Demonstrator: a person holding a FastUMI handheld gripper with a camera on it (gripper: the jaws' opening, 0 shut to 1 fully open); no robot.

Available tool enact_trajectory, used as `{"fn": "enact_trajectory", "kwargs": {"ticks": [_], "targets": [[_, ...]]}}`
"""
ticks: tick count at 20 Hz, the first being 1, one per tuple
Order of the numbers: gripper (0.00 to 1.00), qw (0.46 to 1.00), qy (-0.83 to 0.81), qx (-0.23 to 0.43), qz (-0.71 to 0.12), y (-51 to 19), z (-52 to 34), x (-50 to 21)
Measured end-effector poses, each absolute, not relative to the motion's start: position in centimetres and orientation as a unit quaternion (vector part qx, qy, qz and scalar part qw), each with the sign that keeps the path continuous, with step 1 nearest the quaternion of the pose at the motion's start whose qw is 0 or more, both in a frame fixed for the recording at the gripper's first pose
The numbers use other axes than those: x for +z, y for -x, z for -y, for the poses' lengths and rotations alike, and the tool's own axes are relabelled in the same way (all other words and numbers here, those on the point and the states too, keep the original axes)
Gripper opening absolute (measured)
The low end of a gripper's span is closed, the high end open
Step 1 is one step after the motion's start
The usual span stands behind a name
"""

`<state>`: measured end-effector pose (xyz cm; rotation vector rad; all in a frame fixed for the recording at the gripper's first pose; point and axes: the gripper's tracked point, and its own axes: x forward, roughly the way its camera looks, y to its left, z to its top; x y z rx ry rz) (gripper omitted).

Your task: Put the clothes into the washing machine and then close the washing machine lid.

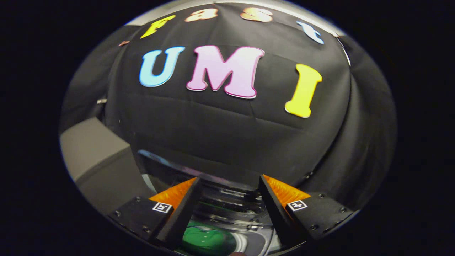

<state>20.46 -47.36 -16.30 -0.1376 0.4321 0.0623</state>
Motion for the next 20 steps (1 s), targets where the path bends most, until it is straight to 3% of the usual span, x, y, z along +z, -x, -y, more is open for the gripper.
{"fn": "enact_trajectory", "kwargs": {"ticks": [4,7,20], "targets": [[0.97,0.981,-0.048,-0.033,-0.185,-23.5,49.0,-13.9],[0.98,0.949,-0.076,-0.078,-0.297,-25.5,51.9,-19.4],[1.00,0.952,-0.043,-0.073,-0.293,-18.3,50.6,-18.3]]}}
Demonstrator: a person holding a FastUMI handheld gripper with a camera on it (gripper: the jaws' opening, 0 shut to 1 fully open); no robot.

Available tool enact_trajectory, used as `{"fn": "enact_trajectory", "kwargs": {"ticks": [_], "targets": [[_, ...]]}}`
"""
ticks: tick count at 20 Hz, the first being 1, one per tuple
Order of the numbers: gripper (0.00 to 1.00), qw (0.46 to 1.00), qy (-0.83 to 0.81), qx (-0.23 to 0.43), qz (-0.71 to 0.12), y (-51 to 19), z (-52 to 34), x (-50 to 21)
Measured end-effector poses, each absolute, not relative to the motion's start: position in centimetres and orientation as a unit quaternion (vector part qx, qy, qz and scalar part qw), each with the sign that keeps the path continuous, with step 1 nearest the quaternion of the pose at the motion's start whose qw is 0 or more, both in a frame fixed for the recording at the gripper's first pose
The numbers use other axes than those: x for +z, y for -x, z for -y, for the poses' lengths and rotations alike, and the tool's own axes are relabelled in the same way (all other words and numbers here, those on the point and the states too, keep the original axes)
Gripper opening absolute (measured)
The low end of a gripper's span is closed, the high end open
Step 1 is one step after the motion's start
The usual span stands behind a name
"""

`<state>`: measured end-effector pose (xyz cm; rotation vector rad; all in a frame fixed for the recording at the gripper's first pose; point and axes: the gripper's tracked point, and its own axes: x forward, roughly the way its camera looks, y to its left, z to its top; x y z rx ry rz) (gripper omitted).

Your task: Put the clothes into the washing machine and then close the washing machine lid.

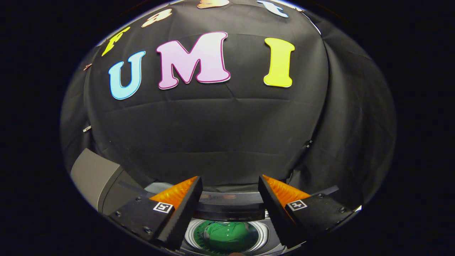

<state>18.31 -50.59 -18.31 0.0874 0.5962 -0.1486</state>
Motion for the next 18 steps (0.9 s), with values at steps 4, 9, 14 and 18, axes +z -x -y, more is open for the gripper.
{"fn": "enact_trajectory", "kwargs": {"ticks": [4,9,14,18], "targets": [[1.00,0.952,-0.044,-0.070,-0.296,-16.3,50.1,-18.4],[1.00,0.949,-0.044,-0.076,-0.304,-14.5,49.9,-18.6],[0.99,0.946,-0.047,-0.078,-0.310,-12.4,49.4,-19.1],[0.99,0.934,-0.052,-0.069,-0.346,-9.2,48.3,-21.6]]}}
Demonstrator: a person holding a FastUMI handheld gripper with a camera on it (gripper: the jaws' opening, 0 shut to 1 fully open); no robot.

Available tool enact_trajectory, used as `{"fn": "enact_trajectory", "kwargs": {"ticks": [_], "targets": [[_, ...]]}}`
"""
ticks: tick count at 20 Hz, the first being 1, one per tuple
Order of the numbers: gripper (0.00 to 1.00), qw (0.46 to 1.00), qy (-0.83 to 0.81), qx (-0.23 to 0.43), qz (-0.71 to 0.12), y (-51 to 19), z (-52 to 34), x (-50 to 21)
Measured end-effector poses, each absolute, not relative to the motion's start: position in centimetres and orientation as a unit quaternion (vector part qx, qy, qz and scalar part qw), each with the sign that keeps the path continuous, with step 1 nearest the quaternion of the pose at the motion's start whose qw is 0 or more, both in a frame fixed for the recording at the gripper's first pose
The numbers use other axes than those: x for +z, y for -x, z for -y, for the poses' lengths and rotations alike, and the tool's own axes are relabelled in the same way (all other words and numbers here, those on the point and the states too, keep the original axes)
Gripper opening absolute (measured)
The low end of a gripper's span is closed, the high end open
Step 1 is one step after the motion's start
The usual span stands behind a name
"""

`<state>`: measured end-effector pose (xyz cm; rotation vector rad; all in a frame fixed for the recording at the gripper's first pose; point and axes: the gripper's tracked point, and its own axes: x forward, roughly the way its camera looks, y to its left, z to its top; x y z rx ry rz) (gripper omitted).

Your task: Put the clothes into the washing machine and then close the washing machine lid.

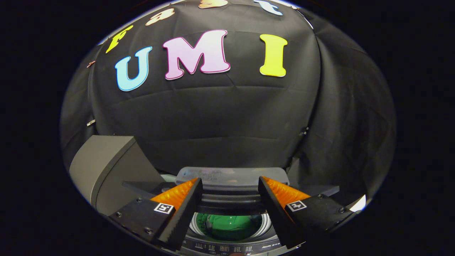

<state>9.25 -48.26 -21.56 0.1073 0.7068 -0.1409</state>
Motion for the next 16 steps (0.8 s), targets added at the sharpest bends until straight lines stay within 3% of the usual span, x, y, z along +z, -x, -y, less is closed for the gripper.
{"fn": "enact_trajectory", "kwargs": {"ticks": [5,16], "targets": [[0.99,0.945,-0.045,-0.057,-0.319,-6.8,45.6,-19.9],[0.99,0.970,-0.049,-0.039,-0.234,-8.6,41.8,-13.6]]}}
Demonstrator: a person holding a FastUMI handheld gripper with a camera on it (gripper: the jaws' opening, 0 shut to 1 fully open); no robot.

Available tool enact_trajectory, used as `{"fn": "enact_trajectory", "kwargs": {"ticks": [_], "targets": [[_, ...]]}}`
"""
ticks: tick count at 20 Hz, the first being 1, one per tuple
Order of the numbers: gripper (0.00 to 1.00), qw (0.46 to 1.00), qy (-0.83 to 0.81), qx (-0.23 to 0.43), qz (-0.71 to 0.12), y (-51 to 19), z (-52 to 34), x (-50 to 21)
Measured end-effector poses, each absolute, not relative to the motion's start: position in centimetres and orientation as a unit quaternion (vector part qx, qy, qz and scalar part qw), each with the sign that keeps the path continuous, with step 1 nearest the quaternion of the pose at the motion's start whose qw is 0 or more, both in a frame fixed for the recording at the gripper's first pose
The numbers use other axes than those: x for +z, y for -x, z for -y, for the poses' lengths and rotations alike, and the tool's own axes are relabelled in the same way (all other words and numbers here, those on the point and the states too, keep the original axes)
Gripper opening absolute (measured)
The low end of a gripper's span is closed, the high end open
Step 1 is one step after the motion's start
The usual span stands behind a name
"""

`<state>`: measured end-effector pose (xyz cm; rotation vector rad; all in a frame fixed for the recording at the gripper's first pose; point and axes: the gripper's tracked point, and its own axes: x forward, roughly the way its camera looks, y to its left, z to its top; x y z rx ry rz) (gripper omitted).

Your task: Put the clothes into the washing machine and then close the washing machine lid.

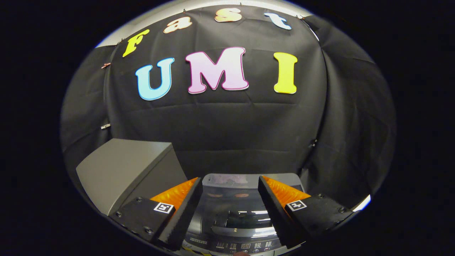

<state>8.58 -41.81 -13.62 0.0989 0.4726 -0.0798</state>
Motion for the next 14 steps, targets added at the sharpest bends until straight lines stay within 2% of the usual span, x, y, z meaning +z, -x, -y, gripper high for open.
{"fn": "enact_trajectory", "kwargs": {"ticks": [6,14], "targets": [[0.99,0.987,-0.043,-0.033,-0.148,-10.7,40.7,-6.2],[0.99,0.994,-0.048,-0.037,-0.088,-9.5,38.4,1.1]]}}
